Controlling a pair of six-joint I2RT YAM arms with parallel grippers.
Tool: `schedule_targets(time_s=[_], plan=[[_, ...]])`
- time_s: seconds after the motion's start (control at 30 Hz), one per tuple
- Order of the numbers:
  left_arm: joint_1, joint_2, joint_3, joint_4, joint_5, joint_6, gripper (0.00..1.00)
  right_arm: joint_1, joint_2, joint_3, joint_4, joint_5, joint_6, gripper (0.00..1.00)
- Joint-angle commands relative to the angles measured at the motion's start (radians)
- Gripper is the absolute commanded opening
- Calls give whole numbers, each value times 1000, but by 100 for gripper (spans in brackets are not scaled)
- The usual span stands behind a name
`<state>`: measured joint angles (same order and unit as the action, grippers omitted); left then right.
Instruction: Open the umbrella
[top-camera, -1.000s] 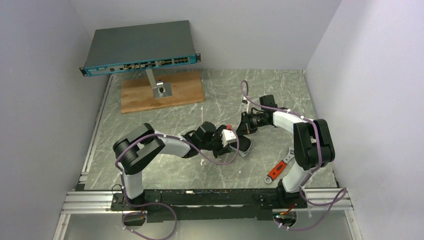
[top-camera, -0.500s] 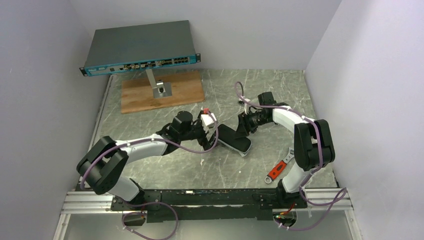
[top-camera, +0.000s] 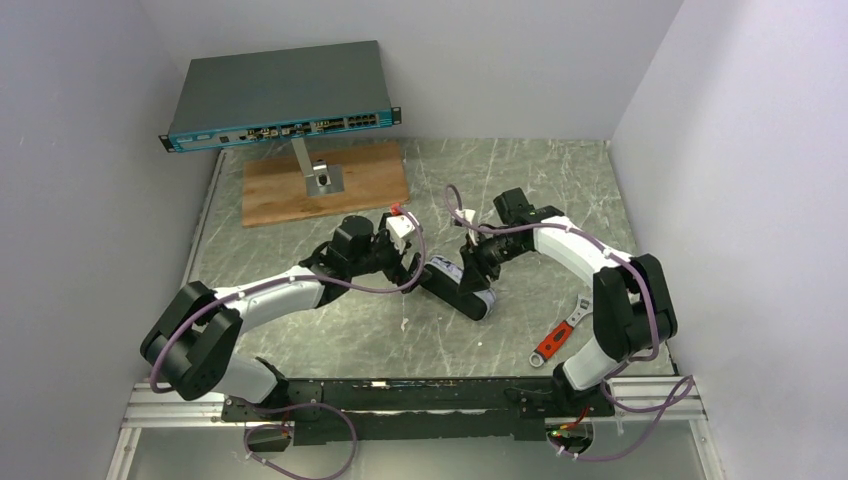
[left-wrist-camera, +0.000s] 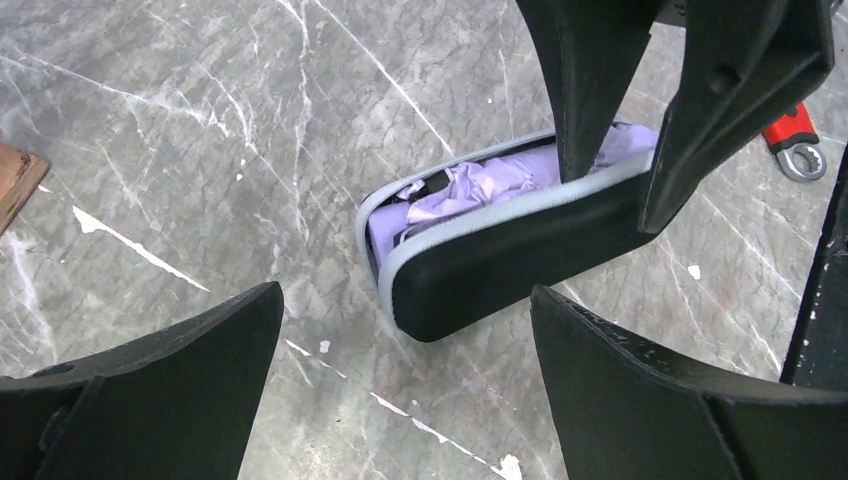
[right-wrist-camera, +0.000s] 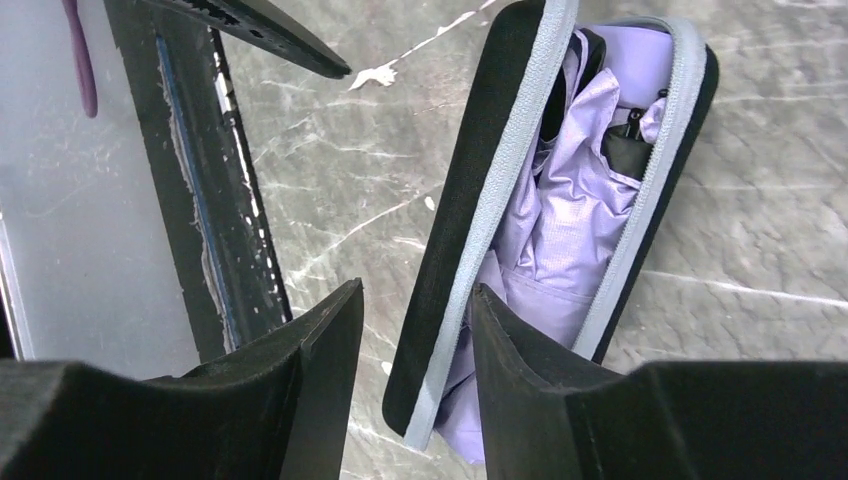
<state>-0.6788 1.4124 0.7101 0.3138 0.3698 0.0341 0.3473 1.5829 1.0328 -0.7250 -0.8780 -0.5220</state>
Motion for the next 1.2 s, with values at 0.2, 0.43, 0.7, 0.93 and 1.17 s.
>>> schedule_targets(time_s=[0.2,0.43,0.7,0.93,1.17], plan=[[-1,24,49,10,12,-27,86,53,-28,-11,-25,-38,-54,44],[-3,114,90,-7,10,-67,68,63,-46,-35,2,-20,-28,42],[-15,152,39,-24,74,-80,60,40,-74,-22,13,8,-1,42],[-16,100,-28,-13,114,-75,62,33,-100,-74,174,211,65,48],[-17,115,3,-50,109,-47,65,136,-78,-87,213,388,49,64]])
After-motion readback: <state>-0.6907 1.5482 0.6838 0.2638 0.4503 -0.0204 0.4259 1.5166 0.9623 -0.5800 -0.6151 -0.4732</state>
